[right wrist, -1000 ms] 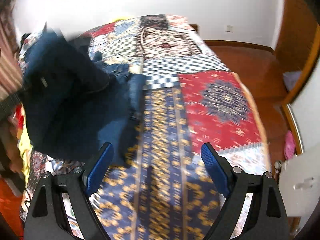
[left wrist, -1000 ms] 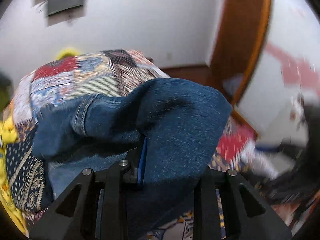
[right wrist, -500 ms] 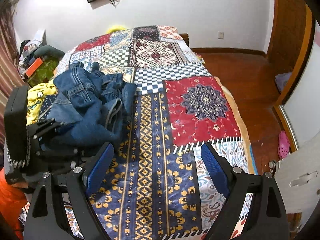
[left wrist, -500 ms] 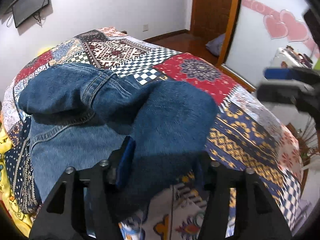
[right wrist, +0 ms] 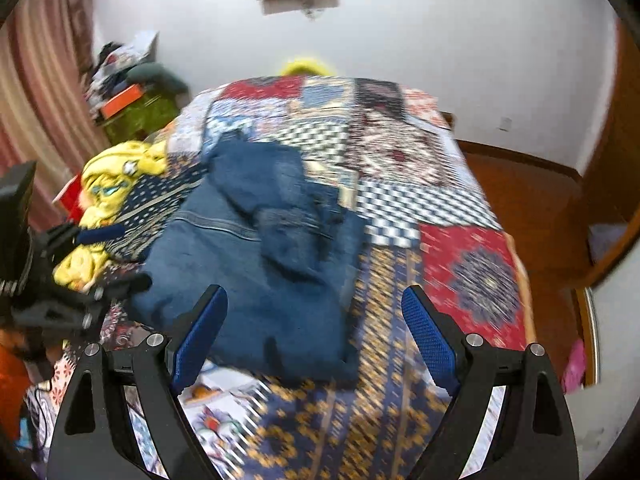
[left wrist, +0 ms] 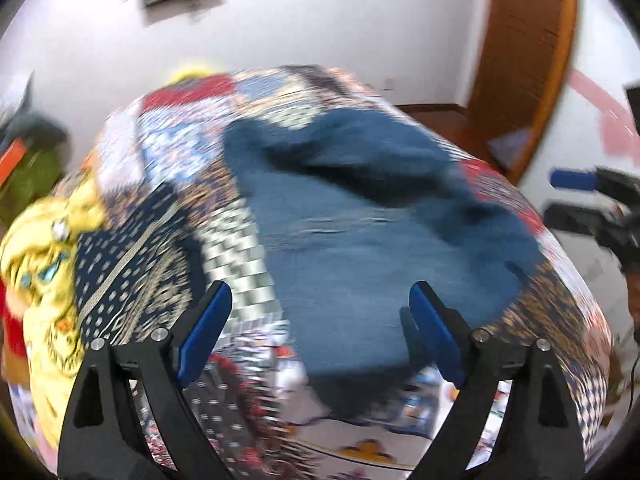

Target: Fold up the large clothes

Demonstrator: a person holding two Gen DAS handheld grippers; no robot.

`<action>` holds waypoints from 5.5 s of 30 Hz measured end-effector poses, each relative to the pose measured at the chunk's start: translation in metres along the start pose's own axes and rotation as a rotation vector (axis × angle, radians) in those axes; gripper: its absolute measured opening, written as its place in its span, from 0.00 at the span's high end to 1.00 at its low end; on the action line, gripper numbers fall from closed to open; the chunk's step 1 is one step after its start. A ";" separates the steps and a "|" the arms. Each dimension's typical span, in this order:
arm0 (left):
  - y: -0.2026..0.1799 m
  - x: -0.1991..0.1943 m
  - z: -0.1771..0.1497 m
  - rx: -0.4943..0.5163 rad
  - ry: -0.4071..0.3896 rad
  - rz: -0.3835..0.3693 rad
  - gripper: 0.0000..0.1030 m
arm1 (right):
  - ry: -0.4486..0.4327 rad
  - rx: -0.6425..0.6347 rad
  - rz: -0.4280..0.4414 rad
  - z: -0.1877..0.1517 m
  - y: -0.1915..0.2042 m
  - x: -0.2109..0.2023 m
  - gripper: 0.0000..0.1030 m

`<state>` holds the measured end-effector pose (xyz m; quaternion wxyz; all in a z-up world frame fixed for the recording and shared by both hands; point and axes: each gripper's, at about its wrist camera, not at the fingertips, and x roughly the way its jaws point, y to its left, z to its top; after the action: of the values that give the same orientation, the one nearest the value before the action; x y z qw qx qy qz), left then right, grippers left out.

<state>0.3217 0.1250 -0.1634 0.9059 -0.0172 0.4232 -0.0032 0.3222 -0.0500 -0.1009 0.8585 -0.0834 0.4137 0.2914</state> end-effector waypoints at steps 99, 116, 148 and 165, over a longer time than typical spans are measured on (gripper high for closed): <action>0.161 -0.093 0.048 -0.336 -0.129 -0.403 0.57 | 0.073 0.222 0.564 0.107 0.076 0.078 0.71; 0.322 0.036 0.009 -0.552 0.047 -0.317 0.57 | 0.232 0.278 0.503 0.130 0.168 0.249 0.71; 0.207 -0.091 -0.082 -0.271 -0.051 0.094 0.37 | 0.036 -0.009 0.232 0.065 0.178 0.111 0.46; 0.073 -0.339 -0.099 -0.144 -0.775 0.280 0.37 | -0.588 -0.077 0.256 0.034 0.223 -0.124 0.46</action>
<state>0.0279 0.2020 0.0309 0.9862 -0.0229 0.0486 0.1564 0.1572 0.0921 0.0373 0.8938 0.0245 0.1436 0.4241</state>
